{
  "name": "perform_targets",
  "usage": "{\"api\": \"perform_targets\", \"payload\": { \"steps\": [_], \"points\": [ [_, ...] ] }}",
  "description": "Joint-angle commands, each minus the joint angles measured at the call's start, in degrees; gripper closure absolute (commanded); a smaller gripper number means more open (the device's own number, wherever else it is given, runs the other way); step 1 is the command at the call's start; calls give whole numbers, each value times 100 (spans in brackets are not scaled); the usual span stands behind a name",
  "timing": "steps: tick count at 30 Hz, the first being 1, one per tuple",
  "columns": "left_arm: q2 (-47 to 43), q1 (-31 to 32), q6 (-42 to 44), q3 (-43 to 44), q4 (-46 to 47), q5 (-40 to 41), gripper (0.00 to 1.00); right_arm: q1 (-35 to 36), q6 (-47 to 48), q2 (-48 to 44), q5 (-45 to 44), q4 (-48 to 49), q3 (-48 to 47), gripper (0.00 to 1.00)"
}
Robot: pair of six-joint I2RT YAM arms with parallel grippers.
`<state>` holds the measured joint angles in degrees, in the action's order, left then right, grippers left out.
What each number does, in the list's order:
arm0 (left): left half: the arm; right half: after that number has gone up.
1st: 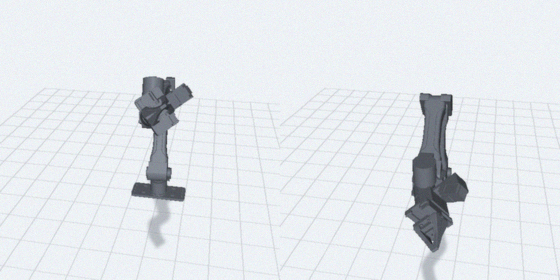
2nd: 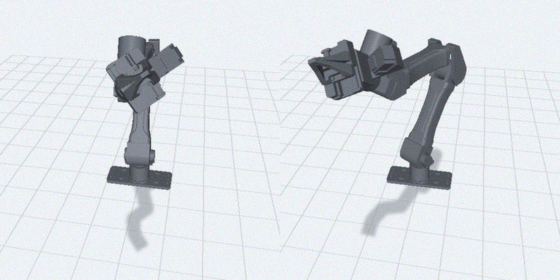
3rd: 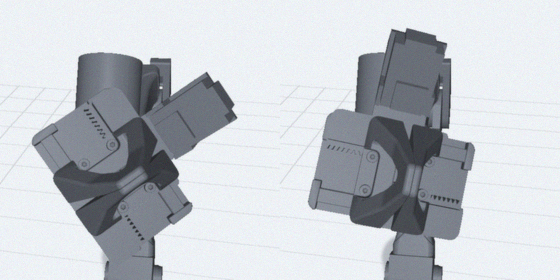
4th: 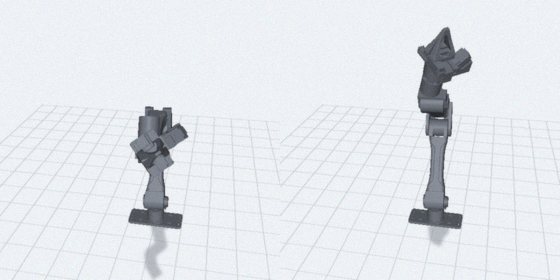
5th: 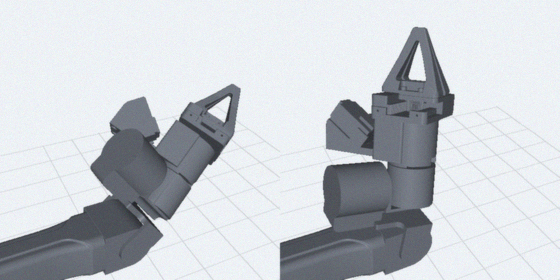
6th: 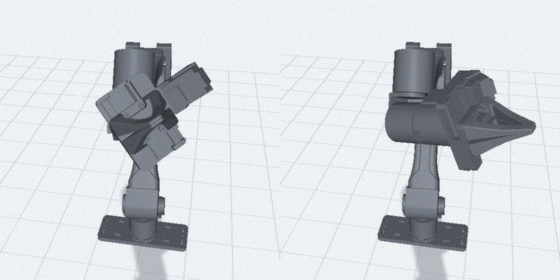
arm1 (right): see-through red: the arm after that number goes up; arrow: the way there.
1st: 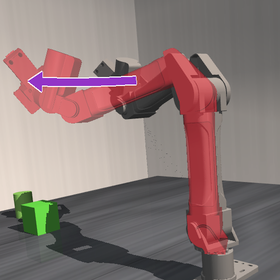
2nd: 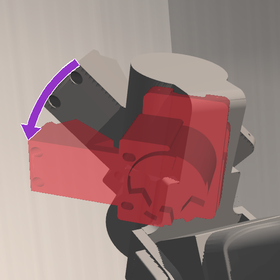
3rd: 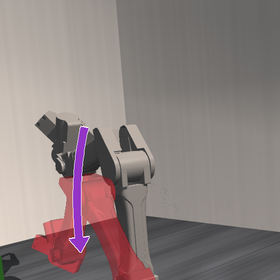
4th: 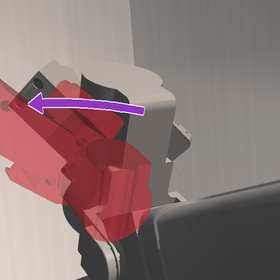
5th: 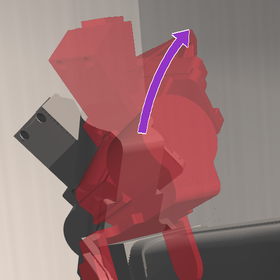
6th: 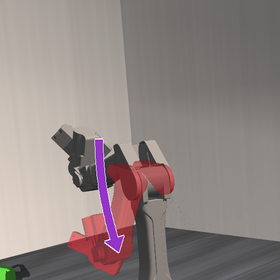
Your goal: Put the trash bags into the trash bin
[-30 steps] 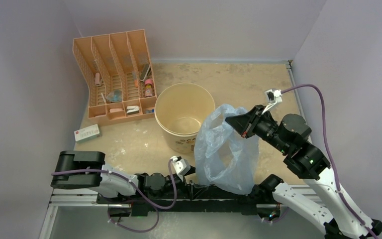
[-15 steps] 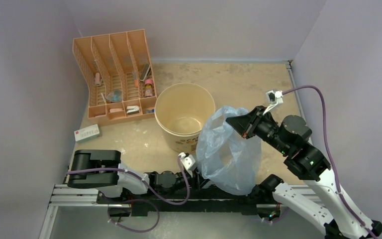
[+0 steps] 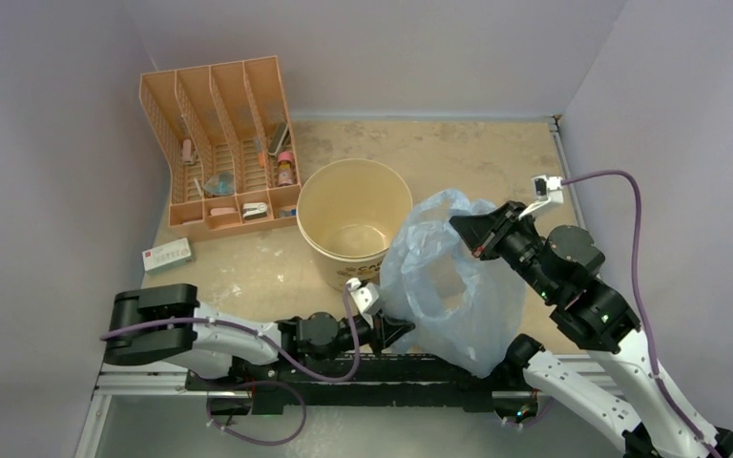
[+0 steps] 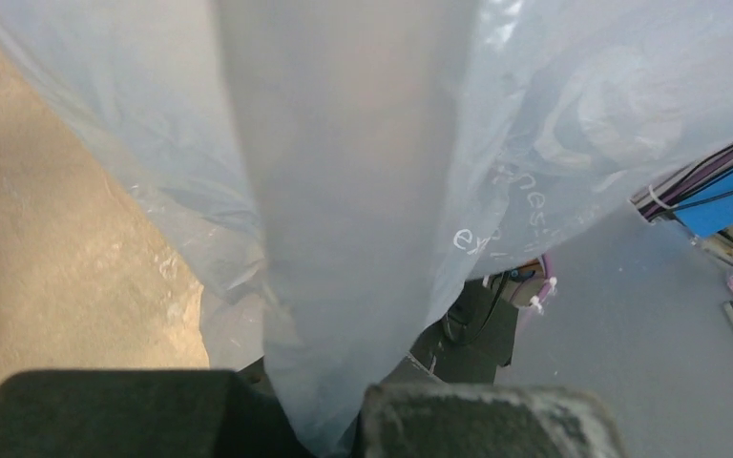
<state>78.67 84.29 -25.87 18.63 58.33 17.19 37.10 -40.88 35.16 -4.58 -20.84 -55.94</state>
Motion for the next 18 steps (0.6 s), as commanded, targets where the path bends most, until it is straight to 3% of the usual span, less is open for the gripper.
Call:
{"api": "perform_targets", "payload": {
  "steps": [1,9,18],
  "points": [
    [-527,-356,195,690,-1092,-720,100,-3,-182,-77,-1059,-19,-335,100],
    [-604,-1163,711,2234,-3028,-1673,100,-7,-315,-200,-2020,236,-484,100],
    [92,-1885,1920,4514,-4710,-2811,100,-8,-252,-434,-2548,508,-609,100]
  ]
}}
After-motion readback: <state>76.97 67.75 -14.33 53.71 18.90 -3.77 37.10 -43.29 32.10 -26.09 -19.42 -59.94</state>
